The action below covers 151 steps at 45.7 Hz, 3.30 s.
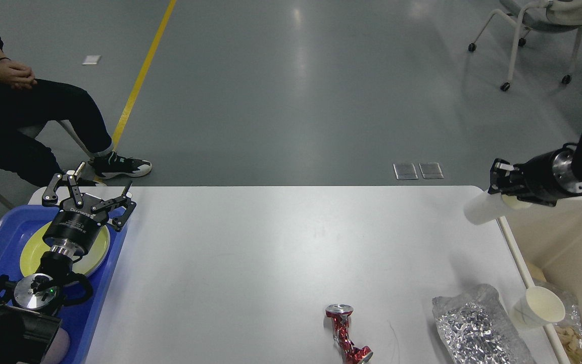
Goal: Tidy desktop
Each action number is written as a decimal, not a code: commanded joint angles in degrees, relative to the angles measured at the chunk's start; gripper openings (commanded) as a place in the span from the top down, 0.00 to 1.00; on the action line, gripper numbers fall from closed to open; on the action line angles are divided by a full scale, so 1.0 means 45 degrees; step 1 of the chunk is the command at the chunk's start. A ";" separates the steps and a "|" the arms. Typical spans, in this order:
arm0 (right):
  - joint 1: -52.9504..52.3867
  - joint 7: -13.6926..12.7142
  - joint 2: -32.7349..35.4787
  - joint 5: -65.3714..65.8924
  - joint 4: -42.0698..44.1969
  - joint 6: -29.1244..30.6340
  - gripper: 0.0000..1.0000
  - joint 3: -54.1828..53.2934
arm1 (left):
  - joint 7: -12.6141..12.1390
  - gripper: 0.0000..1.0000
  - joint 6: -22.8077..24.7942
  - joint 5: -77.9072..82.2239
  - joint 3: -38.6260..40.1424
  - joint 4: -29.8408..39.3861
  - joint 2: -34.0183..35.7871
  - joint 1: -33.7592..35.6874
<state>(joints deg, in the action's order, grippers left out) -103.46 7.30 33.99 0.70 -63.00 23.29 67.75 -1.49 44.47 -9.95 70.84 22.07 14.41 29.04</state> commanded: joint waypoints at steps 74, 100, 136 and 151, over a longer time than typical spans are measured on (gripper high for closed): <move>0.8250 -0.0040 -0.0462 -0.0135 0.6463 -0.3692 0.00 0.1172 | 0.0000 0.03 0.0000 -0.0016 0.0000 -0.0002 0.0000 -0.0008; -0.3256 -0.0020 -0.2318 -0.0096 -0.0568 0.3689 0.00 0.4299 | 0.0000 0.03 0.0000 0.0003 0.0000 -0.0002 0.0000 0.0011; 0.2913 -0.0137 -0.2240 -0.0096 0.1227 0.1875 0.00 0.3362 | 0.0000 0.04 0.0000 0.0003 0.0000 -0.0002 0.0000 0.0011; 0.3791 -0.0137 -0.2220 -0.0135 0.1460 0.1856 0.00 0.3109 | 0.0000 0.03 0.0000 0.0003 0.0000 -0.0002 0.0000 0.0011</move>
<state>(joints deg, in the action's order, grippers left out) -88.21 6.68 24.02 0.13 -57.30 31.72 82.52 -1.49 44.47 -9.94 70.84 22.06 14.41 29.04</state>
